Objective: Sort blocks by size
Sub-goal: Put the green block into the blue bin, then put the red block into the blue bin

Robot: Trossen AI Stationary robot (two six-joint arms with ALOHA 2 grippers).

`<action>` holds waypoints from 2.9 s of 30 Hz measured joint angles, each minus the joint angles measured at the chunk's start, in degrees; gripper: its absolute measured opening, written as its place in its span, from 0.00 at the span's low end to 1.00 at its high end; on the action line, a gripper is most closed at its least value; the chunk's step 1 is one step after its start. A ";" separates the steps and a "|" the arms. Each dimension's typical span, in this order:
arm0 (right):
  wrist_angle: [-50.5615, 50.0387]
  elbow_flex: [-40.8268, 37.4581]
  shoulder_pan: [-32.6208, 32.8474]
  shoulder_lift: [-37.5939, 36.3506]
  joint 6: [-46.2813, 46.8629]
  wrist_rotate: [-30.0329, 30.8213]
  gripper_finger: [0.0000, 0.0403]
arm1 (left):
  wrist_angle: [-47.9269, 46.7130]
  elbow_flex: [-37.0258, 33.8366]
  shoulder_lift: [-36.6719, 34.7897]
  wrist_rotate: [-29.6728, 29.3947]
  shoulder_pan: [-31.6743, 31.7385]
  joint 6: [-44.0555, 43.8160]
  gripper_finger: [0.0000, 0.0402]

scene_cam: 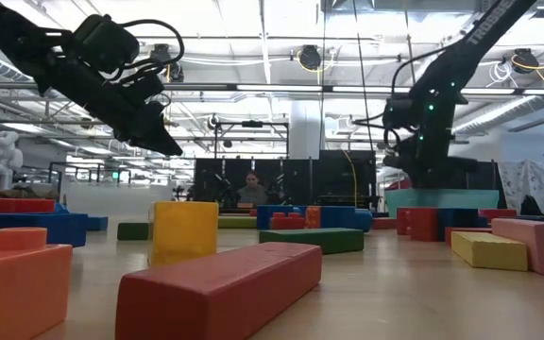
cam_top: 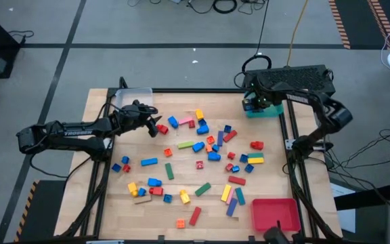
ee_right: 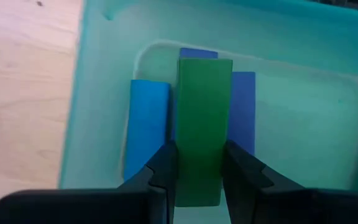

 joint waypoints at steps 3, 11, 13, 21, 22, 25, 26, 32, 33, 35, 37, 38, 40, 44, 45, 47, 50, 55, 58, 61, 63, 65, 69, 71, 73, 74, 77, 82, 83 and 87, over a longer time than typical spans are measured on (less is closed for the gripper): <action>0.16 0.00 -0.53 0.73 0.00 0.00 0.19 | 0.64 -0.02 0.00 0.00 0.00 0.04 0.44; 0.36 0.00 -0.77 1.10 -0.64 0.31 0.40 | 3.11 -0.01 0.00 -0.02 -0.01 1.31 0.44; 0.38 0.00 -0.77 1.05 -0.63 0.31 0.47 | 3.16 -0.02 -0.01 -0.02 0.00 1.53 0.44; 0.27 0.00 -0.27 -1.33 -3.03 0.33 0.56 | 3.11 -0.02 0.00 -0.02 0.00 1.55 0.44; 0.31 0.00 -0.04 -2.17 -3.90 0.33 0.56 | 3.09 0.00 -0.02 -0.02 0.00 1.55 0.44; 0.30 0.00 0.88 -5.37 -5.84 0.28 0.54 | 3.09 -0.01 -0.02 -0.02 0.00 1.55 0.44; 0.23 0.00 1.34 -6.59 -6.93 0.17 0.53 | 3.09 0.00 -0.01 -0.02 -0.01 1.55 0.44; -0.22 0.00 5.85 -13.34 -15.25 -1.58 0.52 | 3.07 0.00 0.00 -0.02 0.00 1.55 0.44; -0.21 0.00 6.84 -14.27 -16.90 -1.57 0.52 | 3.09 -0.02 -0.02 -0.02 0.00 1.55 0.44; -0.21 0.00 8.94 -15.67 -20.22 -1.57 0.52 | 3.11 -0.02 -0.02 -0.02 0.00 1.55 0.44; -0.19 0.00 11.36 -16.46 -23.27 -1.59 0.52 | 3.24 -0.01 -0.02 -0.02 0.00 1.53 0.44; -0.17 0.00 12.63 -16.57 -24.71 -1.60 0.52 | 3.30 -0.01 -0.01 -0.02 0.00 1.49 0.44; -0.22 0.00 15.15 -16.51 -28.15 -1.69 0.52 | 3.37 -0.01 -0.02 -0.01 0.00 1.40 0.44; -0.23 0.00 20.26 -15.20 -36.23 -3.19 0.52 | 3.40 -0.02 0.00 -0.02 -0.02 1.37 0.44; -0.43 0.00 21.48 -14.73 -37.50 -3.30 0.52 | 3.40 -0.01 0.00 -0.02 0.00 1.37 0.44; -0.42 0.01 23.69 -13.69 -39.22 -4.92 0.52 | 3.40 -0.02 0.00 -0.02 0.00 1.37 0.44; -0.22 0.02 26.55 -11.44 -40.78 -7.30 0.52 | 3.42 -0.01 -0.01 -0.01 0.00 1.42 0.44; -0.29 0.02 30.88 -6.11 -43.40 -7.49 0.52 | 3.82 -0.02 0.00 -0.02 0.00 1.42 0.44; -0.06 0.02 32.82 -2.40 -44.46 -7.13 0.52 | 4.01 0.00 -0.01 -0.02 0.00 1.42 0.44; 0.19 0.02 33.86 0.87 -44.96 -6.87 0.52 | 4.09 -0.02 0.00 0.00 0.00 1.42 0.44; 1.45 0.02 34.22 2.53 -45.01 -6.17 0.52 | 4.41 0.00 0.00 0.00 0.00 1.42 0.44; 2.37 0.02 34.24 3.93 -45.03 -5.50 0.52 | 4.47 0.00 -0.02 0.00 0.00 1.42 0.44; 3.99 0.02 34.16 6.94 -45.87 -5.32 0.52 | 4.46 0.00 0.00 -0.01 0.00 1.42 0.44; 4.14 0.28 34.16 8.18 -46.64 -5.47 0.52 | 4.45 -0.02 0.00 0.00 -0.02 1.44 0.44; 4.08 0.37 34.15 9.52 -46.81 -5.60 0.52 | 4.43 -0.02 0.00 0.00 0.00 1.46 0.44; 3.90 0.39 34.20 9.96 -46.81 -5.79 0.52 | 4.43 -0.01 -0.02 0.00 0.00 1.48 0.44; 3.71 0.39 34.45 10.32 -44.59 -5.90 0.50 | 4.39 0.00 -0.02 -0.01 0.00 1.48 0.44; 3.31 0.09 34.55 8.51 -39.45 -6.11 0.36 | 4.32 0.00 -0.02 0.00 0.00 1.50 0.44; 3.10 0.09 34.55 8.03 -38.46 -6.16 0.32 | 4.32 0.00 0.00 0.00 0.00 1.50 0.44; 2.62 -0.19 34.55 5.72 -34.45 -5.81 0.19 | 4.27 -0.02 -0.01 0.00 -0.02 1.50 0.44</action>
